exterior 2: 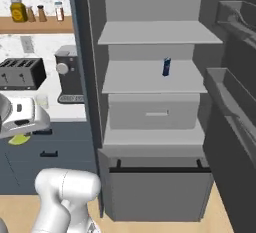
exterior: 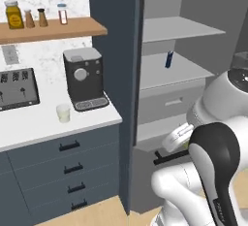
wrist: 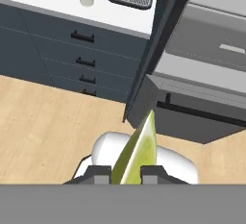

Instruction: Grab a lemon wedge from the fridge and one ice cube from the ice bowl, and put them in the glass of lemonade.

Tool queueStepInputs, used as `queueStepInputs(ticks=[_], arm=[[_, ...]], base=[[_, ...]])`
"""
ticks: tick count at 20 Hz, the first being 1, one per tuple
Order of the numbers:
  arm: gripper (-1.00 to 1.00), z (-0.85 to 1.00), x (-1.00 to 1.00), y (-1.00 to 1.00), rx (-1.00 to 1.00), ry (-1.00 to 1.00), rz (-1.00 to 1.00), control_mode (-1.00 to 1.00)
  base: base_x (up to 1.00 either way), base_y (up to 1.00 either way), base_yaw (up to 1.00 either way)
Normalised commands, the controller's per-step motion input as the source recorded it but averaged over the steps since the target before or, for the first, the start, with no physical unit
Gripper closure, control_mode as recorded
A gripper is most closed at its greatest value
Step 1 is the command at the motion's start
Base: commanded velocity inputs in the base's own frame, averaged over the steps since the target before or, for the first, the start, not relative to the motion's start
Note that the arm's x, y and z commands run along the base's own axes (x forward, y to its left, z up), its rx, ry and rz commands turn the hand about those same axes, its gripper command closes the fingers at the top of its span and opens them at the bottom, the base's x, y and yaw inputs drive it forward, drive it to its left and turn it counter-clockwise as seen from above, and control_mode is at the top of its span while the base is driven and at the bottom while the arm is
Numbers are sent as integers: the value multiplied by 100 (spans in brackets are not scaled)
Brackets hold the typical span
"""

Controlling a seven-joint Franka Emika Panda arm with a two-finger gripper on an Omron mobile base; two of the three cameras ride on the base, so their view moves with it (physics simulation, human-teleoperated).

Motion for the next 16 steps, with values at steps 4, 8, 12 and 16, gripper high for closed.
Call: queueStepInputs(ticks=[4,8,12,16], arm=[[100,0,0,0,0,0,0,100],[100,0,0,0,0,0,0,100],[100,0,0,0,0,0,0,100],[100,0,0,0,0,0,0,100]], base=[[32,100,-7],[52,100,-2],[49,73,0],[36,39,0]])
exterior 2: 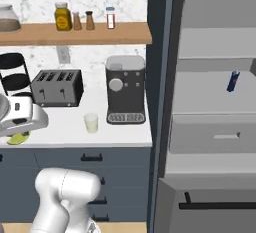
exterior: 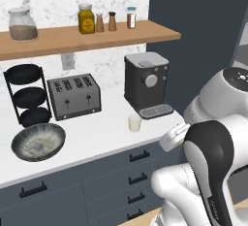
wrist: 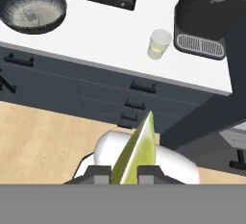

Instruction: Grab a lemon wedge from the fridge and one ice cube from the ice bowl, and put them in the glass of lemonade.

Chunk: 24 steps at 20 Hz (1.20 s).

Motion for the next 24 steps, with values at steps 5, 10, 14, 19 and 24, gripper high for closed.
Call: queueStepInputs(ticks=[5,10,14,19,24], arm=[[100,0,0,0,0,0,0,100],[100,0,0,0,0,0,0,100],[100,0,0,0,0,0,0,100],[100,0,0,0,0,0,0,100],[100,0,0,0,0,0,0,100]], base=[[37,3,0],[22,38,-11],[46,73,-14],[64,21,-4],[36,0,0]])
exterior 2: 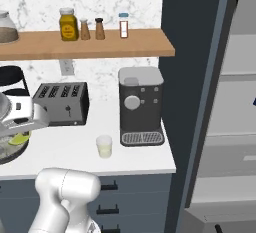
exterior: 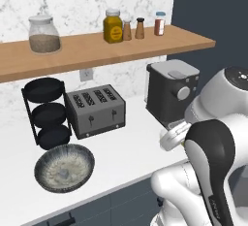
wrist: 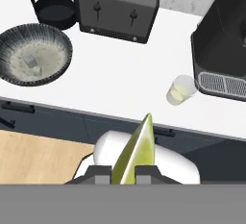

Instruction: Grab a lemon wedge from the fridge and one ice cube from the ice bowl, and put them in the glass of lemonade.

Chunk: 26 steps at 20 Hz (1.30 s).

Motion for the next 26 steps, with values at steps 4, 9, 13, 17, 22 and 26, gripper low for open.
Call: queueStepInputs(ticks=[4,9,13,17,22,26], arm=[[100,12,0,-4,0,13,0,-100],[100,17,9,-31,0,20,0,-100],[100,-28,40,-70,-1,-4,0,-100],[100,-37,64,-68,0,-11,0,-100],[100,-29,100,-14,0,0,0,-100],[100,-4,94,0,0,2,0,-100]], base=[[0,0,0],[0,0,0],[0,0,0],[0,0,0],[0,0,0],[0,0,0]])
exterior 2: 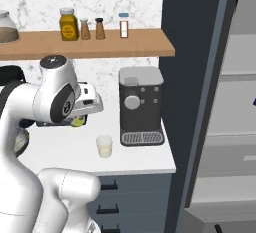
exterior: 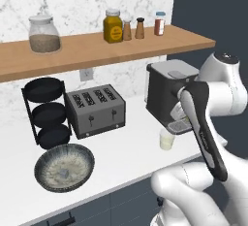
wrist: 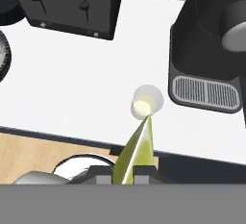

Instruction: Grab a lemon wedge from the fridge and one ice cube from the ice bowl, and put them in the glass of lemonade.

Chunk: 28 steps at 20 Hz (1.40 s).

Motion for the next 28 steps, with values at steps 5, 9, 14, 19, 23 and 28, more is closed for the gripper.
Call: queueStepInputs(ticks=[5,9,14,19,23,28], arm=[[100,-46,50,-19,0,6,0,-100],[100,-55,36,-18,0,0,0,-100],[100,-27,31,0,0,0,0,-100],[100,-32,26,0,0,0,0,-100],[100,-37,31,0,0,0,0,-100],[100,-31,9,0,-2,-2,0,-100]], base=[[0,0,0],[0,0,0],[0,0,0],[0,0,0],[0,0,0],[0,0,0]])
